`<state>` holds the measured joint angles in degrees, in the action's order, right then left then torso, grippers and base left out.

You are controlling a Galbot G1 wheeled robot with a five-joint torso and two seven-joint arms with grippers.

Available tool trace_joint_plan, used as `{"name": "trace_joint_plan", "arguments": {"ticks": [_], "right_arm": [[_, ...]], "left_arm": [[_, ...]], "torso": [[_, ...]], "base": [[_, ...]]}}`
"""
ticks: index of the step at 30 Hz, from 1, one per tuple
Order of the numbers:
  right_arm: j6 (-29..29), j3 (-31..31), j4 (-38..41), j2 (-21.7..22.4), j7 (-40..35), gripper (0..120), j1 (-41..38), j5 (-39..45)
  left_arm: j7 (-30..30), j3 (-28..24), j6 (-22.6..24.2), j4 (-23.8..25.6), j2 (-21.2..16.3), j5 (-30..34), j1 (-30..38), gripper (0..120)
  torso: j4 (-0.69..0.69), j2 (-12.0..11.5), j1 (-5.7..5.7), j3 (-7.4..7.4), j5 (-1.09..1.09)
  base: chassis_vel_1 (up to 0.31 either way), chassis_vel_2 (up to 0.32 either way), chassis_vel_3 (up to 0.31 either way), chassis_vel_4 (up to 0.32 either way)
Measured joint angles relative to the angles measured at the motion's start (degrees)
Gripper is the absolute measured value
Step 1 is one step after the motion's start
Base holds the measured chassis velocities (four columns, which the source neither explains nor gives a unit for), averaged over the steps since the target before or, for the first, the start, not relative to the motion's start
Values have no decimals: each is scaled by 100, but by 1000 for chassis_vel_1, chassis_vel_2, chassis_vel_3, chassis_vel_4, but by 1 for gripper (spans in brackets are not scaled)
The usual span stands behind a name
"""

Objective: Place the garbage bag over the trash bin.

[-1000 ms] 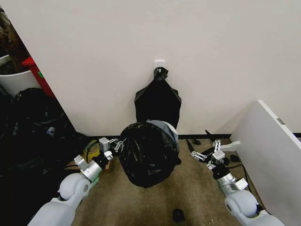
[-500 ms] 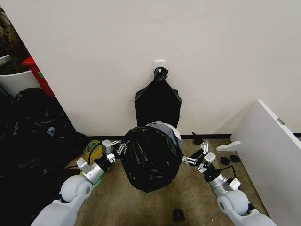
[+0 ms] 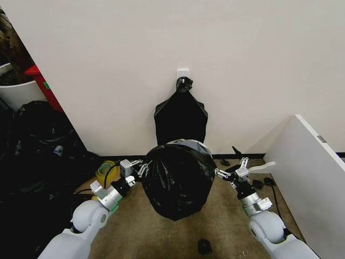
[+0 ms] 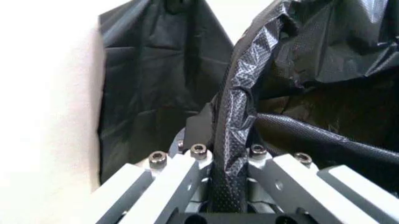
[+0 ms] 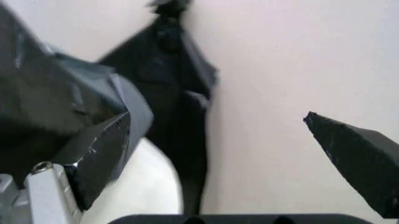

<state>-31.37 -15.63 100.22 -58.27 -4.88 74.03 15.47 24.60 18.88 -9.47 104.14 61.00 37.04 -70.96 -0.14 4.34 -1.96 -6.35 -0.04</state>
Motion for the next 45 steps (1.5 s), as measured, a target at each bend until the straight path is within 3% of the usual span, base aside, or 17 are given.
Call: {"name": "trace_joint_plan", "arguments": {"ticks": [3, 4, 8, 14, 17, 24, 30, 33, 34, 38, 41, 45], "right_arm": [[637, 63, 417, -22, -1242, 100, 210, 15], [637, 63, 417, -22, -1242, 100, 210, 15], [1558, 210, 1432, -5, -2294, 100, 501, 381], [1784, 342, 2140, 63, -2455, 99, 675, 454], [1925, 726, 3015, 171, -2466, 86, 973, 398], [2117, 1781, 3620, 224, -2548, 61, 1044, 160], [2305, 2401, 3475, 298, -2440, 43, 675, 241], [2728, 2818, 3367, 198, -2509, 27, 242, 587], [2728, 2818, 3367, 198, -2509, 27, 242, 587], [3311, 3069, 3308, 84, -2842, 14, -160, 942], [4193, 3127, 3159, -67, -3489, 0, -656, 1400], [4875, 3104, 2930, -180, -4152, 0, -1050, 1779]], "left_arm": [[-679, -98, 154, 99, 44, -66, 26, 1], [-679, -98, 154, 99, 44, -66, 26, 1], [-1610, -307, 362, 414, 83, -31, -21, 1], [-2080, -420, 391, 667, 166, -182, -128, 1], [-2624, -506, 424, 937, 245, -400, -245, 1], [-3547, -610, 463, 1103, 413, -728, -295, 1], [-3665, -713, 210, 1045, 468, -995, -280, 1], [-3542, -900, -72, 885, 538, -1184, -259, 1], [-3542, -900, -72, 885, 538, -1184, -259, 1], [-3421, -1075, -354, 678, 591, -1458, -229, 1], [-3314, -1246, -587, 539, 634, -1670, -213, 1], [-3253, -1307, -750, 483, 622, -1834, -211, 1]], "torso": [[-1, 0, 0, 0, 1], [-1, 0, 0, 0, 1], [-1, 0, 0, 0, 0], [0, 0, 0, 0, 0], [-1, 0, 1, 1, 1], [0, 0, 1, 1, 1], [1, 0, 1, 0, 2], [0, 0, 1, 0, 1], [0, 0, 1, 0, 1], [0, 0, 0, 0, 0], [-1, 0, 0, 0, 1], [0, 0, 0, 0, 0]], "base": [[0, 0, 0, 0], [0, 0, 0, 0], [0, 0, 0, 0], [0, 0, 0, 0], [0, 0, 0, 0], [0, 0, 0, 0], [0, 0, 0, 0], [0, 0, 0, 0], [0, 0, 0, 0], [0, 0, 0, 0], [0, 0, 0, 0], [0, 0, 0, 0]]}}
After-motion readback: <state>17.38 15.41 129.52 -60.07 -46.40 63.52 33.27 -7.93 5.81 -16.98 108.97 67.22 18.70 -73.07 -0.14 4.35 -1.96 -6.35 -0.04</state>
